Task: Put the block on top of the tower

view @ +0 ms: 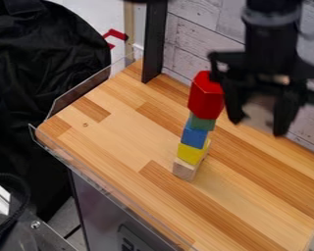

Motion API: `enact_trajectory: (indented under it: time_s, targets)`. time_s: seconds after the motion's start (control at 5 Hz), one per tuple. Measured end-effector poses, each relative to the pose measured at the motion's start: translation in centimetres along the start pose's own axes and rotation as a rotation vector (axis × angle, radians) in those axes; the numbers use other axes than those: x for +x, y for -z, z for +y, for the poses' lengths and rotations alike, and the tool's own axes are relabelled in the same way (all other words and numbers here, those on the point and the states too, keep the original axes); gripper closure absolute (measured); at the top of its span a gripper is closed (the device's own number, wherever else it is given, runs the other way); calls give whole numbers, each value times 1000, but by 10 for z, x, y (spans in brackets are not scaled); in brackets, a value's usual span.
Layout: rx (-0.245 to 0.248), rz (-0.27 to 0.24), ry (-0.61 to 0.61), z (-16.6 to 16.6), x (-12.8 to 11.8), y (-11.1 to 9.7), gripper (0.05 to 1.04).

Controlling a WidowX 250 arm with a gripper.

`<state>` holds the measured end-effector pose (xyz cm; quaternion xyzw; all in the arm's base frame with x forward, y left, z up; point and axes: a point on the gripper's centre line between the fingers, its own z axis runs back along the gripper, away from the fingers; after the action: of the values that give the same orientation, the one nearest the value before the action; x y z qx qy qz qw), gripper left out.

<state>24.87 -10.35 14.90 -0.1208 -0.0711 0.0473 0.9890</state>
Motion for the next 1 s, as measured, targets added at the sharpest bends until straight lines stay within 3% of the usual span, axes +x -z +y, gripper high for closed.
enact_trajectory:
  time_s: [0.4,0.8,1.0]
  targets:
    - [26,-59,-31,14,11,-17,462]
    - [118,-42,-58,25,29,0,462]
    - [132,-36,-63,28,31,2,462]
